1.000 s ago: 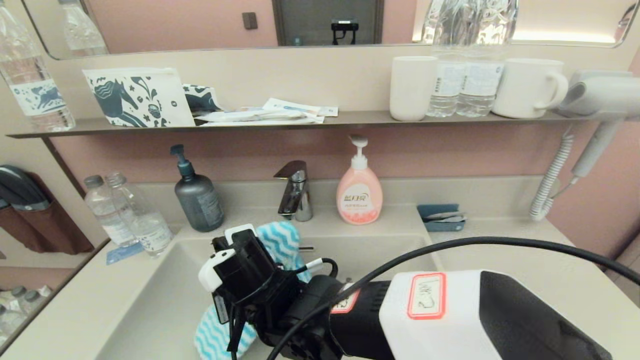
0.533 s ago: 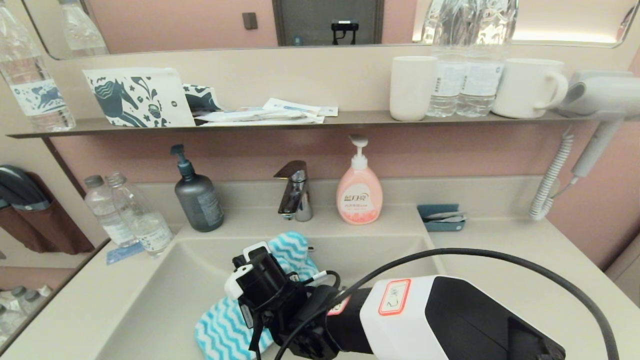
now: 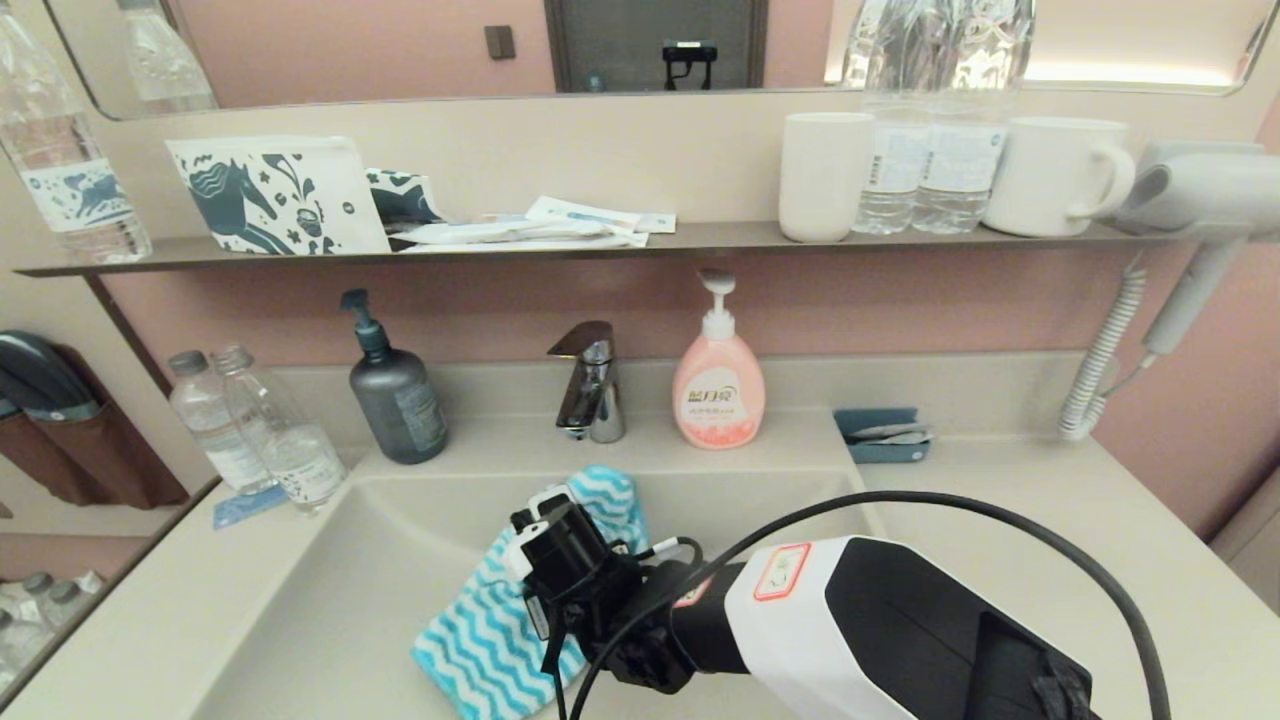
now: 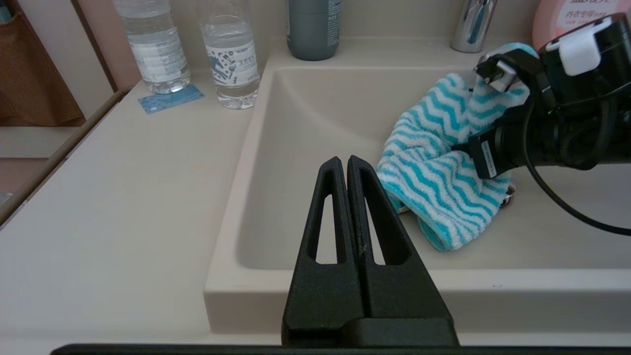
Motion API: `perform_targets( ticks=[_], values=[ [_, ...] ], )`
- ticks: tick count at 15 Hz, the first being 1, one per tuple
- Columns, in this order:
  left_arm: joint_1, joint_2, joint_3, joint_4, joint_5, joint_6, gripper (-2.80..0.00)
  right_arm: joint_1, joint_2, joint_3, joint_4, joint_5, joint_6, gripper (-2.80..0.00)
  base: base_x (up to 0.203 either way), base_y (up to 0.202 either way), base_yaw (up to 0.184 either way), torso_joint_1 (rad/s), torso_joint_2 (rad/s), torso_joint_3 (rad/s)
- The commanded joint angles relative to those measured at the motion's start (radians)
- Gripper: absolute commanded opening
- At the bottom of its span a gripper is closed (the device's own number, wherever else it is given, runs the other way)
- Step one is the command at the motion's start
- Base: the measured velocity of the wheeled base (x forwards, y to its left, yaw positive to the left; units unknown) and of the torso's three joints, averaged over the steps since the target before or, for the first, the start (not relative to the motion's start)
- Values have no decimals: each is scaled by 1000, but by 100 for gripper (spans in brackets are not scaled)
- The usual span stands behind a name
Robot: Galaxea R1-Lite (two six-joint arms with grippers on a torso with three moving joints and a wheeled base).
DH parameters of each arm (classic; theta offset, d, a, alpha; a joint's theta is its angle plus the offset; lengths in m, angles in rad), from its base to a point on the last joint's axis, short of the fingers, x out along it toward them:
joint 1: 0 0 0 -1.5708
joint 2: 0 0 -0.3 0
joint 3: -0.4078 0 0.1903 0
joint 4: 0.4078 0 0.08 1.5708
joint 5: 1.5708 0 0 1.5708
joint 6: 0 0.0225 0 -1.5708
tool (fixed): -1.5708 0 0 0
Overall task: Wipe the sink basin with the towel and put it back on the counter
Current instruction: Wipe the sink
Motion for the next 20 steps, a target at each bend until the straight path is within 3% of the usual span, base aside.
perform_targets(
  ticks=[1,7,13,20],
  values=[
    [0,1,0,0,1,0,-280,-21,25,1,-8,-5,-21,-280,0,0,0,0,0,0],
    [0,1,0,0,1,0,-280,-81,17,10,27,-62,-108,-280,0,0,0,0,0,0],
    [0,1,0,0,1,0,-280,-91,-63,37,179,-68,-97,-280,0,0,0,0,0,0],
    [0,1,0,0,1,0,-280,-114,-160,152,240,-94,-96,-280,0,0,0,0,0,0]
  ],
)
